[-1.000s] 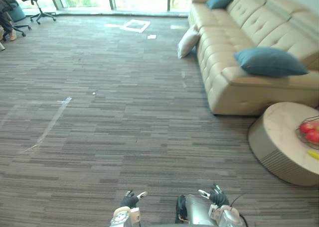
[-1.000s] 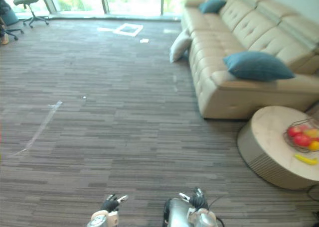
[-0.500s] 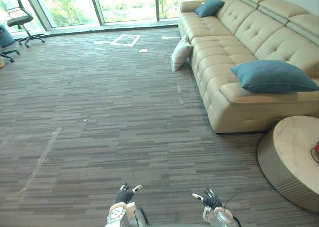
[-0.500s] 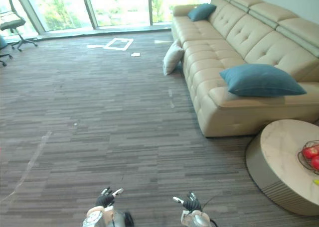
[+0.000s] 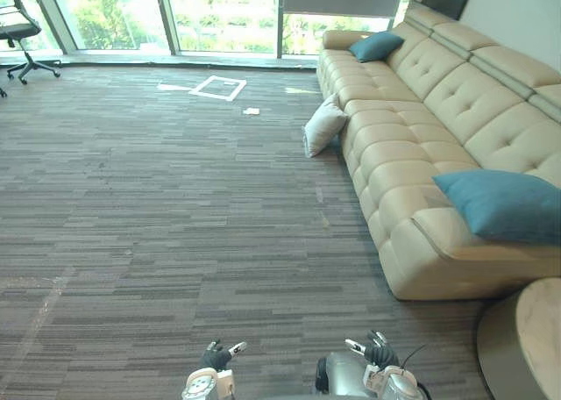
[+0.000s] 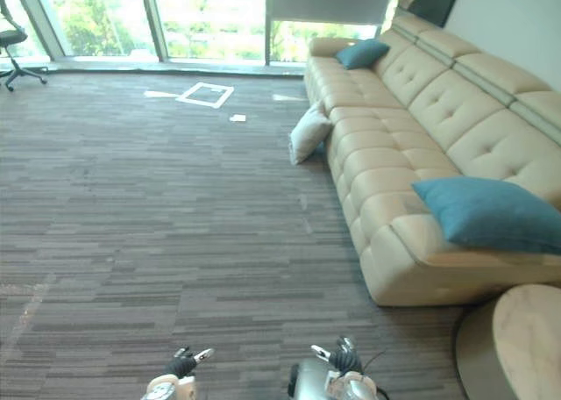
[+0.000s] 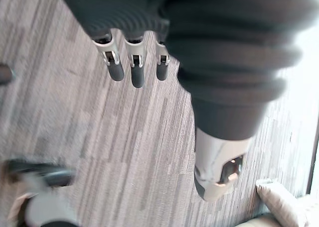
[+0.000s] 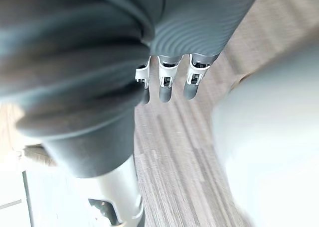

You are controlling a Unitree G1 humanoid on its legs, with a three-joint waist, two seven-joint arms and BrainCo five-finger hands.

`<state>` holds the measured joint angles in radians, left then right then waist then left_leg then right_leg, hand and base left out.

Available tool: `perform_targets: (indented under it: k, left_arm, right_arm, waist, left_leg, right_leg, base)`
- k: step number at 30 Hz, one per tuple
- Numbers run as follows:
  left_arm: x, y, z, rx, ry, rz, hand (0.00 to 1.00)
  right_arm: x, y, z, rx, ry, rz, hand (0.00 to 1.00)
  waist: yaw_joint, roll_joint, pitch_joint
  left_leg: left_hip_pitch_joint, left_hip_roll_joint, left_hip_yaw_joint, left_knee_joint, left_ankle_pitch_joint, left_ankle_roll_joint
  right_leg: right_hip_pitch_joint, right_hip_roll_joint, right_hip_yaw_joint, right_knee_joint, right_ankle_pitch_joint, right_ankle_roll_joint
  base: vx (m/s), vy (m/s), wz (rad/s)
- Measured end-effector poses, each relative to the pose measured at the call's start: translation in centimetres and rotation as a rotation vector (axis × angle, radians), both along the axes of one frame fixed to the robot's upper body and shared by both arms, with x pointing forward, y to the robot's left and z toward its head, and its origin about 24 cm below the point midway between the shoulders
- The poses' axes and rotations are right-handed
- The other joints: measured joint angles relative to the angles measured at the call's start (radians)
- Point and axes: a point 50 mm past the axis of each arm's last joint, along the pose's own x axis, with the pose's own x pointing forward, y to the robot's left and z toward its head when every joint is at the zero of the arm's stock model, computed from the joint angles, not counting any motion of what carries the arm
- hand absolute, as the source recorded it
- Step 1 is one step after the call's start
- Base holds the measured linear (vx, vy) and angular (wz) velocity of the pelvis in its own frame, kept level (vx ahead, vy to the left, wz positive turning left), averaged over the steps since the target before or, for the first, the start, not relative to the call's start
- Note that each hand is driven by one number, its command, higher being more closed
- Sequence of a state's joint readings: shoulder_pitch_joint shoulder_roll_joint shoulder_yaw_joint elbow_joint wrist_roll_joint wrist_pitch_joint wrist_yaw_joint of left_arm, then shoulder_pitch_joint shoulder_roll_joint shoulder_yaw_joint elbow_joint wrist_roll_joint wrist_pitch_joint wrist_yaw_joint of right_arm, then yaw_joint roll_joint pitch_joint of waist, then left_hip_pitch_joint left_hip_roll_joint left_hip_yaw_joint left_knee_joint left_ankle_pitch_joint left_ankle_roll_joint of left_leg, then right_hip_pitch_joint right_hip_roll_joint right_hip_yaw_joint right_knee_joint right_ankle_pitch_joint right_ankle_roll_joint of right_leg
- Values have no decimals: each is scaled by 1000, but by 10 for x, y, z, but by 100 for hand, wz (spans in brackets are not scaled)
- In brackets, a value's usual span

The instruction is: Pick up cushions and gather them together orderly.

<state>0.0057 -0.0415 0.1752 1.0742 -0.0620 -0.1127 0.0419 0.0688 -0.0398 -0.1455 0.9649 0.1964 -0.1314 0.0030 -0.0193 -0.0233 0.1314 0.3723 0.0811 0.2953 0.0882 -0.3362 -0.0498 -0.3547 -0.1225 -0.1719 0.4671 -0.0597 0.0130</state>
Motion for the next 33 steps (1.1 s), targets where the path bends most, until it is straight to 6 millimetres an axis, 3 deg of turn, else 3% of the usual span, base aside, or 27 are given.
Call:
perform_targets:
  k: [1,2,4,6,7,8,9,10,12,14,15,16,17,18,19,20,21,22,23,24,25,27,30,32,33]
  left_arm:
    - [1,-7,0,-16,-3,-5,0]
    - [2,-9,0,-22,-1,-15,0]
    - [0,-11,-1,-20,12,-34,0]
    - [0,-9,-1,-20,15,-21,0]
    - [-2,-6,-2,-16,16,-10,0]
    - [1,-2,1,-12,-4,15,0]
    - [3,0,2,-9,-16,25,0]
    - [2,4,3,1,-26,41,0]
    - [7,6,6,7,-50,44,0]
    - [10,7,8,13,-72,51,0]
    - [10,8,9,15,-78,58,0]
    - [11,10,10,19,-90,66,0]
    - [9,13,10,25,-94,77,0]
    - [9,15,10,29,-94,81,0]
    - [8,22,10,47,-88,85,0]
    - [8,23,11,50,-89,87,0]
    - [7,26,10,57,-81,85,0]
    - [5,30,9,68,-71,78,0]
    - [4,30,8,68,-61,73,0]
    - [3,28,7,64,-47,67,0]
    - [1,28,5,65,-26,50,0]
    - [2,24,3,59,-4,18,0]
    - [0,17,1,42,10,13,0]
    - [1,11,0,26,9,10,0]
    - [1,8,1,23,6,1,0]
  right_arm:
    - [0,-8,1,-26,8,5,0]
    - [4,-6,1,-26,6,19,0]
    - [6,-8,2,-40,2,34,0]
    - [5,-8,2,-44,12,46,0]
    - [6,-7,2,-43,14,47,0]
    - [9,-6,2,-40,9,51,0]
    - [10,-4,2,-37,7,53,0]
    - [8,0,1,-28,13,64,0]
    - [8,7,0,-11,16,63,0]
    - [11,18,0,18,7,61,0]
    - [11,21,0,26,8,59,0]
    - [11,24,0,30,7,63,0]
    - [8,24,-2,27,22,71,0]
    - [7,28,-3,34,33,77,0]
    - [4,35,-5,53,40,76,0]
    - [3,35,-5,53,39,73,0]
    - [3,36,-5,57,42,72,0]
    - [3,39,-5,64,42,74,0]
    - [2,39,-5,64,42,74,0]
    - [3,37,-5,60,36,76,0]
    - [6,37,-3,59,22,79,0]
    - [9,35,0,51,-1,78,0]
    - [16,33,3,39,-26,93,0]
    - [21,31,5,30,-38,107,0]
    - [19,32,4,24,-27,126,0]
  waist:
    - [5,31,-2]
    - [2,38,-3]
    - [-15,51,-6]
    - [-27,59,-5]
    - [-20,66,-1]
    - [-17,72,6]
    - [-15,73,7]
    - [-4,58,10]
    - [11,46,13]
    - [27,45,13]
    - [27,44,13]
    - [30,43,12]
    - [38,32,0]
    - [40,16,-11]
    - [31,-11,-33]
    - [31,-14,-34]
    - [33,-28,-37]
    - [34,-50,-35]
    - [33,-51,-34]
    - [28,-43,-25]
    - [25,-53,-20]
    - [22,-49,-15]
    - [12,-38,-8]
    - [7,-37,-8]
    - [3,-44,0]
  left_leg:
    - [33,18,-4,0,12,6]
    - [31,28,-13,36,45,3]
    - [23,50,-57,128,85,-24]
    - [-82,103,-138,407,156,-83]
    - [-208,144,-190,670,250,-178]
    - [-310,179,-184,869,245,-172]
    - [-339,187,-171,921,231,-152]
    - [-412,206,-114,972,181,-99]
    - [-493,215,-21,898,118,-48]
    - [-571,190,62,593,90,-19]
    - [-592,173,56,490,103,-13]
    - [-621,145,27,316,180,-29]
    - [-630,113,1,303,279,-42]
    - [-634,87,-4,314,279,-17]
    - [-636,73,20,344,235,13]
    - [-634,75,26,357,223,21]
    - [-609,75,34,398,198,31]
    - [-546,56,58,381,188,45]
    - [-511,47,58,357,177,48]
    - [-408,32,67,283,131,44]
    - [-320,12,72,232,105,34]
    - [-213,8,82,171,99,38]
    - [-91,19,80,66,99,38]
    - [-41,28,73,24,86,20]
    - [-8,16,47,17,53,-21]
  right_leg:
    - [3,16,1,68,-37,-29]
    - [-6,4,-3,142,-112,-35]
    - [27,2,-26,197,-201,-51]
    - [108,21,-57,167,-247,-59]
    - [179,48,-68,105,-257,-71]
    - [256,78,-61,39,-260,-76]
    - [290,85,-56,13,-262,-79]
    - [385,91,-50,-64,-261,-79]
    - [489,88,-28,-160,-255,-67]
    - [580,65,12,-245,-262,-50]
    - [601,55,21,-262,-272,-37]
    - [625,38,43,-276,-300,-12]
    - [639,18,80,-286,-321,-5]
    - [642,1,103,-288,-324,1]
    - [630,-34,155,-267,-292,-4]
    - [617,-36,171,-250,-274,2]
    - [589,-43,227,-147,-212,31]
    - [531,-54,246,33,-140,64]
    - [488,-56,247,135,-86,75]
    - [357,-64,256,418,23,135]
    - [259,-69,249,609,-13,135]
    - [154,-62,176,672,-98,92]
    - [43,-53,49,466,-190,40]
    - [12,-31,27,177,-146,32]
    - [28,-12,54,2,22,-4]
  base:
    - [642,-174,20]
    - [619,-179,13]
    - [647,-266,32]
    - [632,-265,29]
    - [515,-169,0]
    - [612,-181,-11]
    - [472,-77,-27]
    - [421,-40,-27]
    - [412,-7,-42]
    - [491,98,-59]
    - [521,184,-52]
    - [532,250,-66]
    - [549,280,-72]
    - [751,354,-58]
    - [529,232,-30]
    - [751,372,-31]
    - [559,311,-37]
    - [663,356,-39]
    - [535,216,-40]
    - [532,155,-33]
    - [522,122,-27]
    - [466,57,-4]
    - [461,-29,24]
    - [503,-184,54]
    - [430,-188,47]
